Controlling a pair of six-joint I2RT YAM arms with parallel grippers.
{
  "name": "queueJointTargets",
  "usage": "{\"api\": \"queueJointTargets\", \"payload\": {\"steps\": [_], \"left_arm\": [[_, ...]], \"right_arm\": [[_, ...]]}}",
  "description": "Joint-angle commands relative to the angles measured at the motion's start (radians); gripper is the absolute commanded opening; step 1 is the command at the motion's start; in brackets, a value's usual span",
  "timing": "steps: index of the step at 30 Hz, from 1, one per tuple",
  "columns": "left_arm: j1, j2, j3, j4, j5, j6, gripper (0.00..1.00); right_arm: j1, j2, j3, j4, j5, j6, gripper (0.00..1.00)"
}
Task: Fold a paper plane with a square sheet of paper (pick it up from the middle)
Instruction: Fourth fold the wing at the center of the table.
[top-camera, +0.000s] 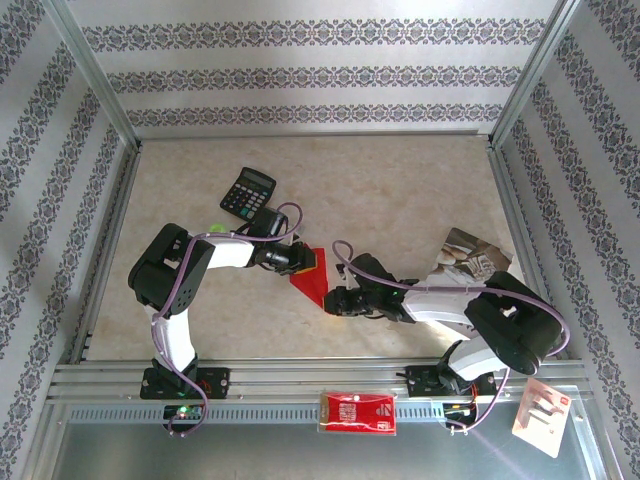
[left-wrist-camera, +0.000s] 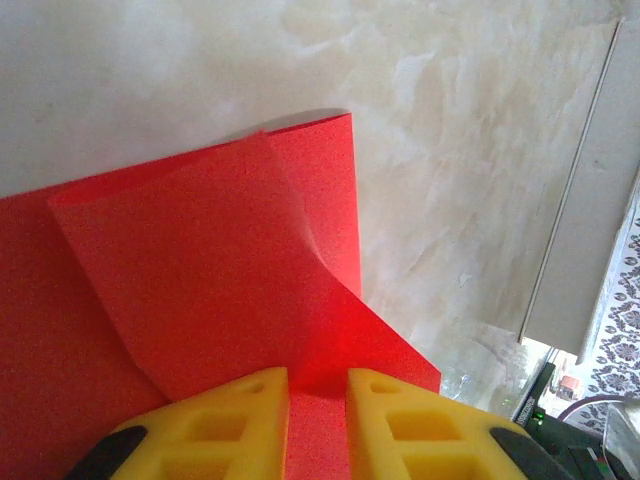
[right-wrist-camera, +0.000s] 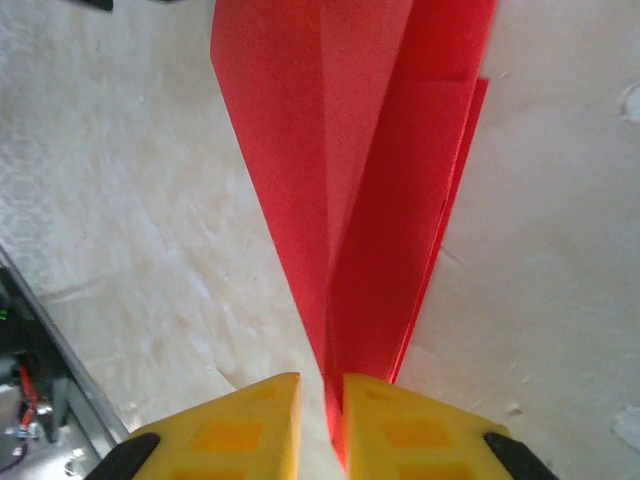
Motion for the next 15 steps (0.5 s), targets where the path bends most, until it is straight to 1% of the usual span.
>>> {"api": "queueJointTargets", "payload": {"steps": [1,11,15], "left_arm": [[0.014,0.052,-0.011,-0.063,-0.06,0.036,0.21],[0.014,0.049,-0.01,-0.062,-0.056,0.033,0.21],[0.016,0.048,-0.01,-0.064,-0.057,0.034,0.21]], "right_arm": [[0.026,-0.02,0.04,-0.106,0.083,-0.065,0.19],[0.066,-0.014,0.067,-0.174,0.157,-0.104,0.19],[0.066,-0.011,0.075,-0.171,0.154,-0.108,0.16]]}}
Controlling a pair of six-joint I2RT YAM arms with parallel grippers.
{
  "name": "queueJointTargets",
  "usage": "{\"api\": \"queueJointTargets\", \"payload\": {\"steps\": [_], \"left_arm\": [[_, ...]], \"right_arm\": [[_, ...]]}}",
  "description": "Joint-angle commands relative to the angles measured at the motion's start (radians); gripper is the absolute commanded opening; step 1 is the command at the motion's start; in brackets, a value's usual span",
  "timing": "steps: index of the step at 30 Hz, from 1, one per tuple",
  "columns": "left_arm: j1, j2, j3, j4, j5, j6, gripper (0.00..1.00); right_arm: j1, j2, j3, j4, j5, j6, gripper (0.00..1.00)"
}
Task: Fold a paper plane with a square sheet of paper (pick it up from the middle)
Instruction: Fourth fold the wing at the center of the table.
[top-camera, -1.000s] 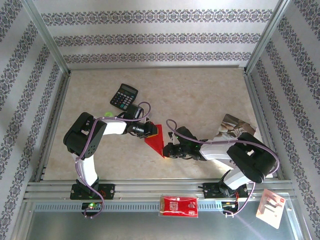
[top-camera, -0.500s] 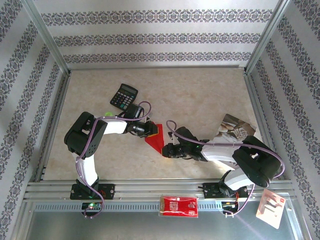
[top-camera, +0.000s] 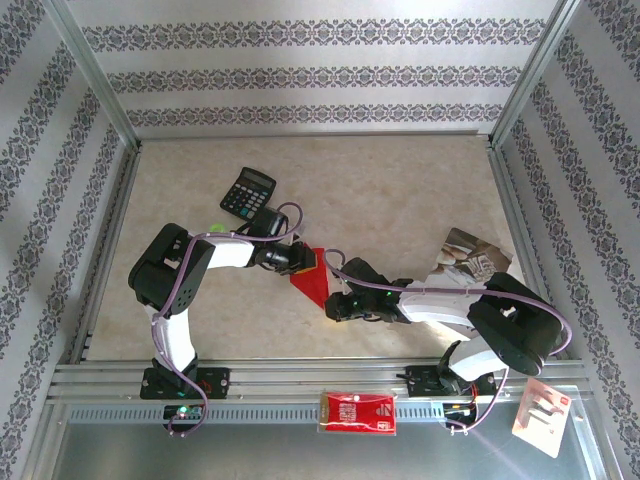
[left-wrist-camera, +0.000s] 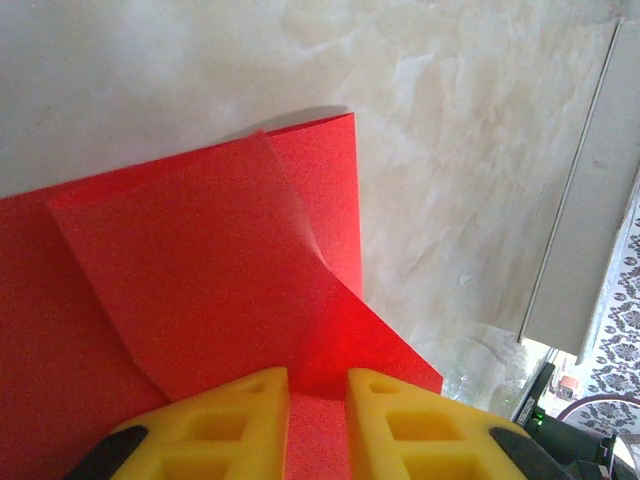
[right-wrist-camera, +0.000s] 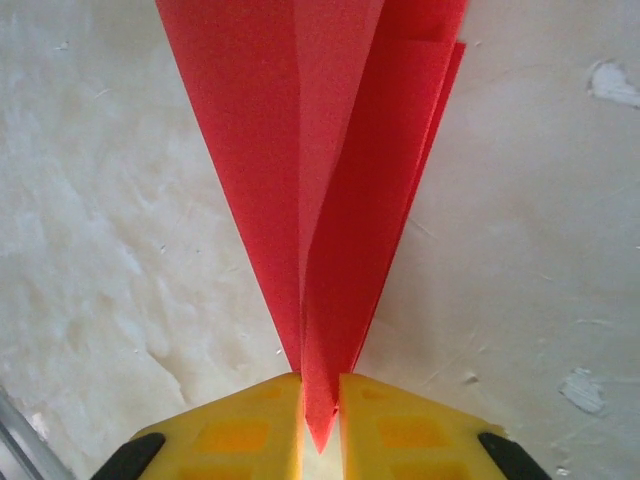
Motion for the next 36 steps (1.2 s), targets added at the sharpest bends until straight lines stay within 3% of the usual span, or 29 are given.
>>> {"api": "queueJointTargets", "payload": {"steps": [1,21,36], "left_arm": [[0.014,0.047,-0.012,-0.064,-0.057,0.035,0.21],[0.017,0.052,-0.011,-0.072,-0.064,0.041,0.21],[0.019,0.054,-0.011,-0.091,-0.082,0.055,0.21]], "right_arm": [[0.012,-0.005,0.031,-0.023,0.026,-0.021,0.14],[-0.073,0.021,-0.06,0.168,-0.14,0.094,0.04],[-0.143,0.063,-0.121,0.294,-0.205,0.186,0.05]]}}
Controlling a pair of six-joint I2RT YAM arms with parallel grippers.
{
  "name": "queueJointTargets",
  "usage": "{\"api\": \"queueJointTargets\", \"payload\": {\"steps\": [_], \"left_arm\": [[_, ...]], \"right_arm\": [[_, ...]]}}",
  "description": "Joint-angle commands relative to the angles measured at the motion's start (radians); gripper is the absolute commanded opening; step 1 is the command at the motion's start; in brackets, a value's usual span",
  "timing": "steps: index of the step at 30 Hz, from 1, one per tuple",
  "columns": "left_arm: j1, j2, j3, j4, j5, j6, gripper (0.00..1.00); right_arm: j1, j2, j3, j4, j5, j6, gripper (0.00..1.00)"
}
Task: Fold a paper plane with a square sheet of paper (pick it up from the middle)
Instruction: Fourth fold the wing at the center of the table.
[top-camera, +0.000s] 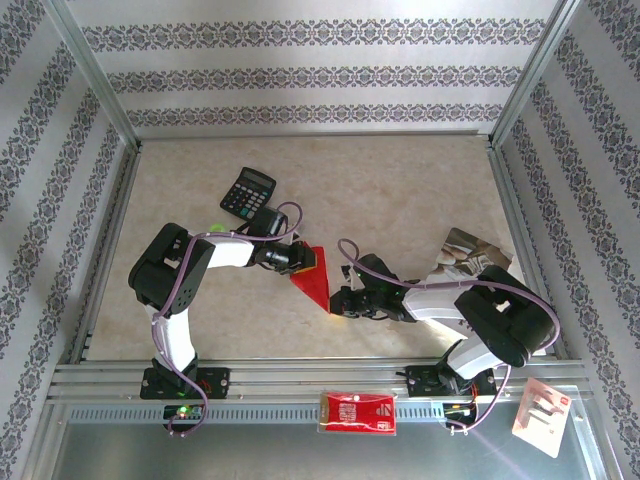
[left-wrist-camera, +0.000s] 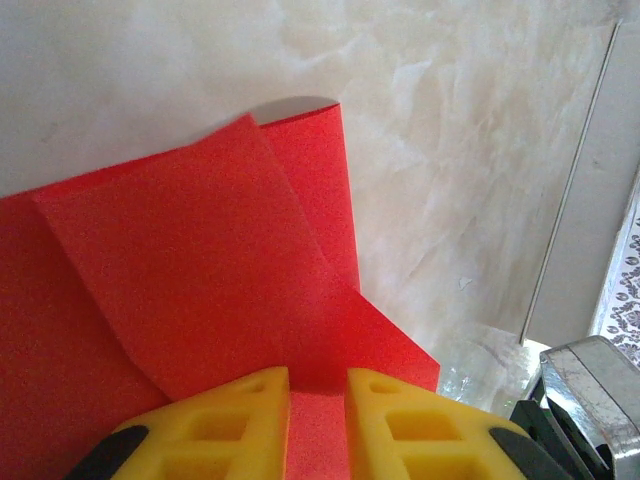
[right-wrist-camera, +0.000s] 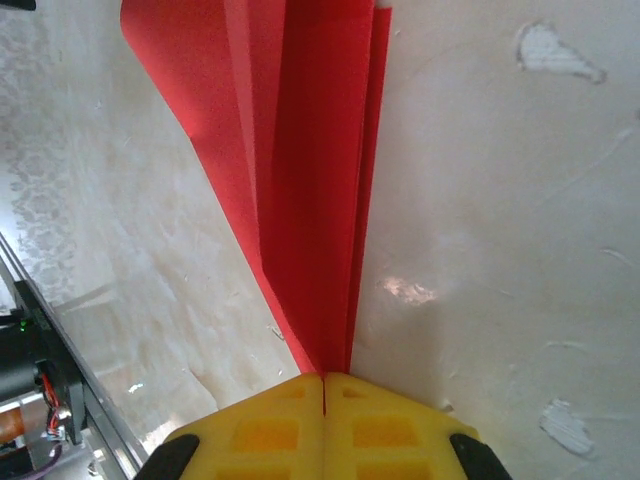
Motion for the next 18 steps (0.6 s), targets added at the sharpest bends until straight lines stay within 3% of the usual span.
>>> {"api": "queueJointTargets", "payload": {"steps": [1,8,18], "left_arm": [[0.014,0.05,-0.015,-0.092,-0.081,0.042,0.21],[0.016,0.043,-0.009,-0.103,-0.09,0.044,0.21],[0.017,0.043,-0.012,-0.103,-0.087,0.046,0.21]], "right_arm": [[-0.018,0.0,-0.023,0.044,0.018,0.022,0.05],[-0.022,-0.011,-0.031,0.04,0.015,0.017,0.06],[-0.022,-0.071,0.007,-0.053,0.021,-0.048,0.19]]}}
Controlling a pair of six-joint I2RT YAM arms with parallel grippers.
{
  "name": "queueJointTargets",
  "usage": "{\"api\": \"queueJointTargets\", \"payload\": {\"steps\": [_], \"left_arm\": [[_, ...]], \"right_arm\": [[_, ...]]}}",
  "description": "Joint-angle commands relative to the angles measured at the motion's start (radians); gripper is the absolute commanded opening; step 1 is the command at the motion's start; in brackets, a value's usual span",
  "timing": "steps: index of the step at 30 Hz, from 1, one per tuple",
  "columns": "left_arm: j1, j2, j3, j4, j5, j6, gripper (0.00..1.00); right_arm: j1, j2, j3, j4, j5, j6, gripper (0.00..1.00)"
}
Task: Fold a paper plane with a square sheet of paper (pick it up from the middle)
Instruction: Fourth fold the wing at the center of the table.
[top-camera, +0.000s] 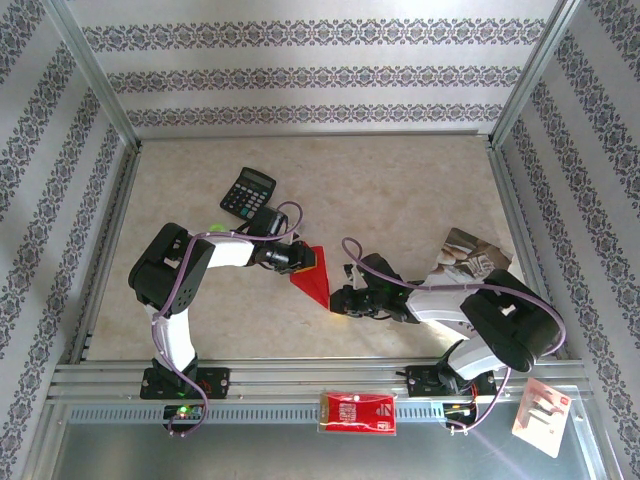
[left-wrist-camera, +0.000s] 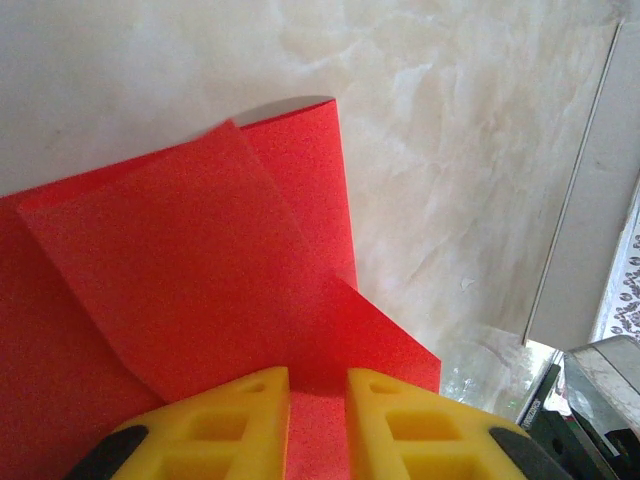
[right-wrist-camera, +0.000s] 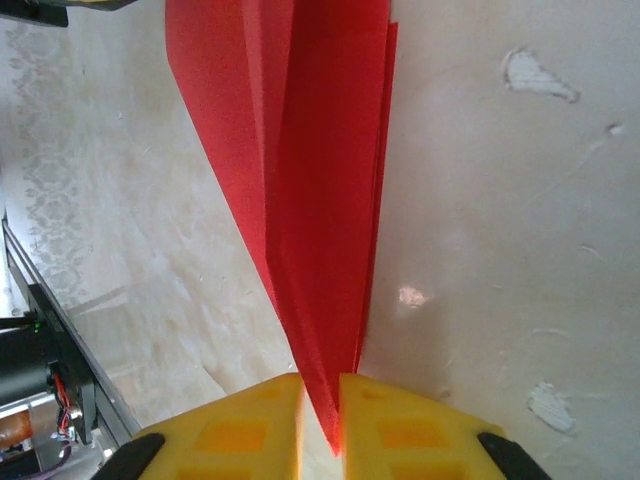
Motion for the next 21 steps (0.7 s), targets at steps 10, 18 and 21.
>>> {"api": "queueJointTargets", "payload": {"steps": [10,18,21], "left_arm": [[0.017,0.043,-0.018,-0.092,-0.079,0.037,0.21],[0.017,0.043,-0.018,-0.093,-0.079,0.036,0.21],[0.017,0.046,-0.015,-0.094,-0.079,0.036,0.21]], "right_arm": [[0.017,-0.148,0.081,-0.202,0.083,-0.123,0.24],[0.107,-0.008,0.217,-0.242,0.086,-0.179,0.18],[0.102,0.042,0.243,-0.249,0.087,-0.188,0.16]]}}
